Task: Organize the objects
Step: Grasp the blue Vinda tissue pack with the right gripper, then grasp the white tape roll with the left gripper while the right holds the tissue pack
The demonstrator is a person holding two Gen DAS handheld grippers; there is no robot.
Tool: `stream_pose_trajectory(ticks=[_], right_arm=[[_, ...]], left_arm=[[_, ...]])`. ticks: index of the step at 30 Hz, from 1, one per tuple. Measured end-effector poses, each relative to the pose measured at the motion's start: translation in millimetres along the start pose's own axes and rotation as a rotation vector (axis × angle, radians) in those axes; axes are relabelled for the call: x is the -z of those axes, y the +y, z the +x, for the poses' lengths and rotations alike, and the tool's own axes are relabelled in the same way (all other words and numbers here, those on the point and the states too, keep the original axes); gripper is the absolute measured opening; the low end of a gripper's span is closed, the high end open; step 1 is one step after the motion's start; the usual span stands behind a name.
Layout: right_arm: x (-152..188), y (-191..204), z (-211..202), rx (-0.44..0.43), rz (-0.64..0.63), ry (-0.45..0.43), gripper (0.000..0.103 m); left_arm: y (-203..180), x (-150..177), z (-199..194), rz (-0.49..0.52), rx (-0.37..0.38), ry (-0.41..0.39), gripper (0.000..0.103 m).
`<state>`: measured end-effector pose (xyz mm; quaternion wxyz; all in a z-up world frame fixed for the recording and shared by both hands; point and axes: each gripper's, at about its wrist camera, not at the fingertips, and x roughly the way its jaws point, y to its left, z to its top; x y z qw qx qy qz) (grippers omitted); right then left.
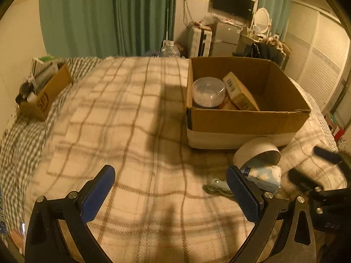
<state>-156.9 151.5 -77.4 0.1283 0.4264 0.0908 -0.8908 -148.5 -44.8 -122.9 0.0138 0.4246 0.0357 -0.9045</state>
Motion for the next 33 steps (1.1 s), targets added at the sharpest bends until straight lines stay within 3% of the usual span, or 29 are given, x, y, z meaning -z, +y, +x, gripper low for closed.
stream_pose_trajectory(ticks=[3,12,14,15,21,25,28,33], right_arm=[[-1,-14,20,-0.092,0.081,0.056,0.089],[-5,8,73,-0.082,0.036,0.229,0.088],[-3,10,80,-0.058,0.020,0.265,0.069],[-2,10,80,-0.052,0.015,0.268,0.068],[7,7,27,-0.019,-0.026,0.154,0.064],[6,-13,-8,0.026,0.013,0.069,0.062],[1,-31,-25,0.114,0.046,0.017,0.061],[-2,-62,-34,0.110,0.121,-0.005,0.061]], left_arm=[[2,2,5,-0.002,0.002,0.022,0.103],[1,6,14,0.007,-0.012,0.060,0.103],[2,7,16,0.006,-0.009,0.068,0.103],[2,7,16,0.006,-0.010,0.071,0.103],[-5,7,21,0.042,-0.027,0.093,0.103],[-20,4,23,0.093,-0.058,0.100,0.103],[-35,3,20,0.134,-0.041,0.071,0.103],[-72,0,30,0.201,-0.004,0.068,0.103]])
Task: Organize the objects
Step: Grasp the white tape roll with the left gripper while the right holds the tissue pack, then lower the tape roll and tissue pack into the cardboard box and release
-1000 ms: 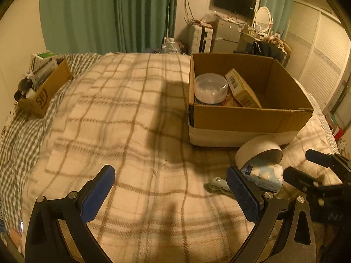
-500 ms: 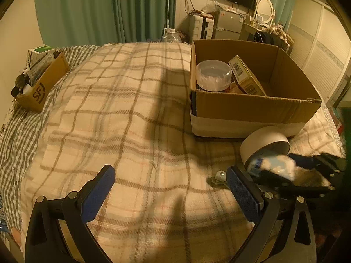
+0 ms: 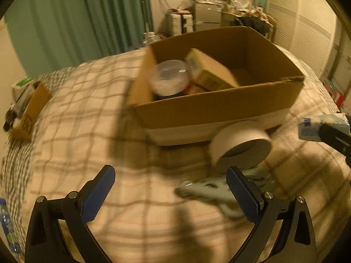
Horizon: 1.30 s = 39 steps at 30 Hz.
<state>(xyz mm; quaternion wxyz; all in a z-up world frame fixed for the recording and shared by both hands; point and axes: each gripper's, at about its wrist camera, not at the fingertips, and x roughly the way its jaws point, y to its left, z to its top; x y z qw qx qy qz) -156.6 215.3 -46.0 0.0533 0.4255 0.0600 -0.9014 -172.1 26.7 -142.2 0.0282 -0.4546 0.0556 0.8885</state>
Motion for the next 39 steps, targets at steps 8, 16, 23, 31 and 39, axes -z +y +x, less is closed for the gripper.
stream_pose_trajectory(ticks=[8,16,23,31,39], right_arm=[[2,-17,14,-0.054,0.071,0.017,0.061],[3,-17,16,-0.059,0.078,0.014,0.061],[2,-9,5,-0.042,0.064,-0.017,0.060],[-1,8,-39,-0.053,0.056,-0.104,0.060],[-3,18,-68,-0.055,0.076,-0.141,0.060]], left_arm=[[-38,-21,38,0.042,0.088,-0.015,0.066],[-33,-14,45,0.014,0.076,0.043,0.005],[-14,-8,3,-0.038,0.052,-0.003,0.005],[4,-9,-48,-0.064,0.057,-0.074,0.005],[22,-19,-89,-0.072,0.066,-0.132,0.005]])
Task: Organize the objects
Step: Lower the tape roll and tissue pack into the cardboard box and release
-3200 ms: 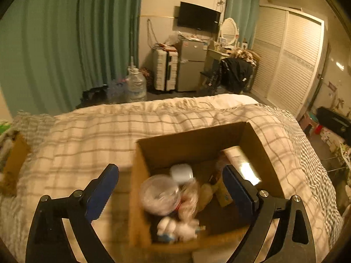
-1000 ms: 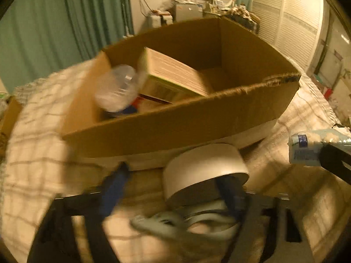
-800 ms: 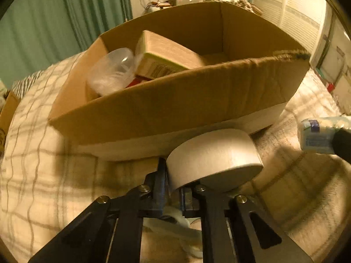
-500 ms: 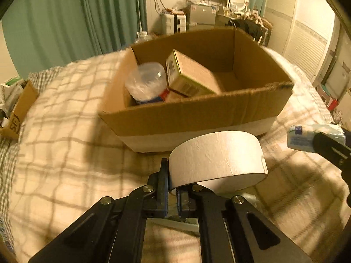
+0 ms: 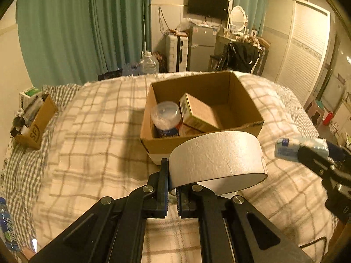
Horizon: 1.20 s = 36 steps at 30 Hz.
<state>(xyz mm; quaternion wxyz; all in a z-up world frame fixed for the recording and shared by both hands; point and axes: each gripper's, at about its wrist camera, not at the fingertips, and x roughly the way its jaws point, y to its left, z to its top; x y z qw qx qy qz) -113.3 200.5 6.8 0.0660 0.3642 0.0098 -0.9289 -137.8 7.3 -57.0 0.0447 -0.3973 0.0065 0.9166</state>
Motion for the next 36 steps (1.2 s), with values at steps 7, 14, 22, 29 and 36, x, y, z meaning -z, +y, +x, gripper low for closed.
stream_pose_trajectory(ticks=[7,14,22,29,36], right_arm=[[-15,19,-20,0.000,-0.047,-0.043,0.060],[-54,31,-31,0.026,-0.090,-0.118,0.060],[-107,36,-27,0.043,-0.132,-0.178,0.060],[-147,29,10,0.005,-0.121,-0.152,0.060],[-157,20,74,0.022,-0.108,-0.090,0.060]], left_arm=[[0,-20,-16,0.023,0.010,-0.043,0.005],[10,-50,-15,0.039,0.008,-0.058,0.005],[21,-90,0,0.038,-0.001,-0.064,0.005],[16,-120,15,0.053,0.002,-0.093,0.005],[5,-130,65,0.063,0.007,-0.047,0.005]])
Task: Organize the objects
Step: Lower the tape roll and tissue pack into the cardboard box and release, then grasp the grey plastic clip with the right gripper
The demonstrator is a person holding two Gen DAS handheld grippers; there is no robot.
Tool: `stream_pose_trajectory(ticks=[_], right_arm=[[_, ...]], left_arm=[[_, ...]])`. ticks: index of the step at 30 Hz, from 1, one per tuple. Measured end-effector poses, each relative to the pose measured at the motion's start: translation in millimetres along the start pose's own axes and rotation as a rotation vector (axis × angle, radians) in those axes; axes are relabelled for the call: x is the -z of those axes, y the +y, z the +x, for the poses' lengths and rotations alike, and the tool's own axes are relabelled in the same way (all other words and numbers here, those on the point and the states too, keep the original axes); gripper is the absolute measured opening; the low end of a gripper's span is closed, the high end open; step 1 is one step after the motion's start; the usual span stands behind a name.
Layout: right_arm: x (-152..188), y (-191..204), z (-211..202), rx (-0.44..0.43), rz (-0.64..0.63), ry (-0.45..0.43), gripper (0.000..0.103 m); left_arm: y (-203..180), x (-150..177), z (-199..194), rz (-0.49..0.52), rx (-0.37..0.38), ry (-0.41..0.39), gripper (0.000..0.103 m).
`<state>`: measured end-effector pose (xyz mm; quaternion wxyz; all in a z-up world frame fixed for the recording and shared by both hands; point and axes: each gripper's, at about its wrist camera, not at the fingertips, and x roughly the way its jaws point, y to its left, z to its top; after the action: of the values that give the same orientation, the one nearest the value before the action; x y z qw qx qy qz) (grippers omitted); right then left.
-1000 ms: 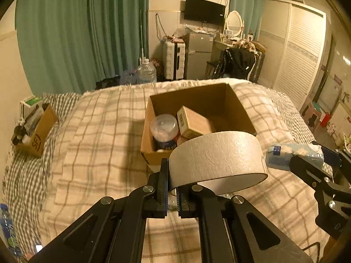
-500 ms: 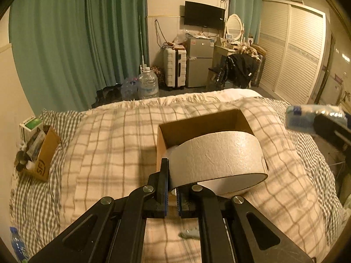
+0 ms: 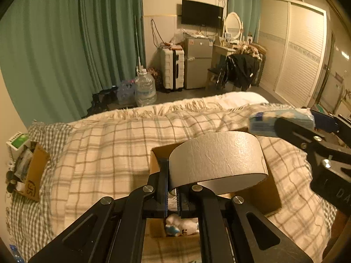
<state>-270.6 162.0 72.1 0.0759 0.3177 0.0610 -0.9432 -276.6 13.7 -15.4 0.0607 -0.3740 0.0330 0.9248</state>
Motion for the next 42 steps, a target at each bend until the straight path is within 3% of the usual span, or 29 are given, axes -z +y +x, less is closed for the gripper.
stream_pose_trajectory(ticks=[9,13,15,16,17,18,19,26,33,37,42], right_arm=[[26,-21,66,-0.059,0.064,0.068,0.060],[33,-34,74,-0.072,0.100,0.069,0.062],[33,-37,75,-0.090,0.125,0.062,0.066],[32,-39,74,-0.099,0.137,0.060,0.072],[33,-40,71,-0.099,0.144,0.051,0.075],[32,-39,68,-0.093,0.146,0.042,0.077],[32,-39,64,-0.082,0.144,0.035,0.077],[33,-38,12,-0.008,0.113,-0.013,0.081],[50,-31,-57,0.065,0.060,-0.046,0.084],[69,-24,-83,0.054,0.038,-0.057,0.087],[106,-4,-81,-0.009,-0.022,-0.026,0.088]], left_arm=[[-11,14,69,0.000,0.009,0.088,0.005],[-19,14,84,-0.010,0.023,0.092,0.008],[-23,15,89,-0.013,0.051,0.116,0.014],[-25,15,90,-0.007,0.075,0.130,0.024],[-27,16,90,-0.001,0.084,0.137,0.042],[-29,18,87,0.012,0.072,0.140,0.054],[-31,19,84,0.020,0.057,0.134,0.072],[-25,30,36,0.047,0.029,0.113,0.092],[-3,42,-32,-0.021,0.026,0.047,0.095],[14,62,-66,-0.083,-0.019,-0.014,0.100],[33,102,-79,-0.200,-0.041,-0.045,0.103]])
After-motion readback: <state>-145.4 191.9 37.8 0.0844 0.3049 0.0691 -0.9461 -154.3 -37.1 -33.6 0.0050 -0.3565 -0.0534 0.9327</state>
